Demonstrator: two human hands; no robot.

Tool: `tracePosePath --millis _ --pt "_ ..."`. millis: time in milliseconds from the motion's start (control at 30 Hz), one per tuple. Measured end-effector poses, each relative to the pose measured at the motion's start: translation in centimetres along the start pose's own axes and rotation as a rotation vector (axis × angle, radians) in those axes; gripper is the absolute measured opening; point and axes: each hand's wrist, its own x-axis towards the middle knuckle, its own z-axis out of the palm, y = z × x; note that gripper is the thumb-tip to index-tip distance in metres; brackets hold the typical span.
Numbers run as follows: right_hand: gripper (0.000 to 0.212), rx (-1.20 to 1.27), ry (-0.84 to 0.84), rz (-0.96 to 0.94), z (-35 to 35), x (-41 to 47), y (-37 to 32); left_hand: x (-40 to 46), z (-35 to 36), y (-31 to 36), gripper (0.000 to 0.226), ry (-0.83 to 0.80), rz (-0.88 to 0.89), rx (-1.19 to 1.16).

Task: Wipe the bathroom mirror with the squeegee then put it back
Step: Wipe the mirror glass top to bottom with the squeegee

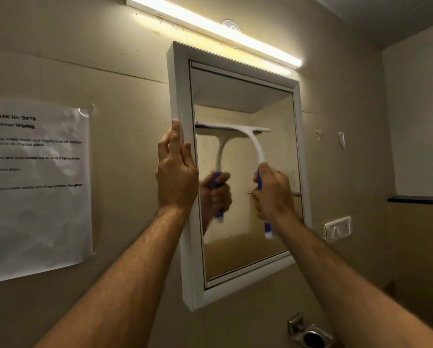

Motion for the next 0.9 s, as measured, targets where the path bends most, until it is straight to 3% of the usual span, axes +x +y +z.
tracePosePath --millis 133,367,500,633,900 --pt "0.035 -0.022 0.034 0.036 0.2 3.4 0.2 0.0 0.0 -0.1 0.049 0.002 0.004 0.028" --pt "0.038 -0.060 0.008 0.008 -0.6 -0.8 6.0 -0.2 -0.1 0.1 0.049 -0.001 -0.021 0.031" --pt "0.044 -0.003 -0.083 0.022 -0.1 -1.3 0.9 -0.3 -0.2 0.1 0.049 -0.001 -0.026 0.031" --pt "0.037 0.094 0.028 -0.029 0.9 4.4 -3.1 -0.3 -0.2 0.0 0.050 -0.018 -0.011 0.035" --pt "0.038 0.065 -0.020 0.040 1.1 6.4 -1.6 -0.2 -0.3 -0.2 0.051 -0.042 0.002 0.060"
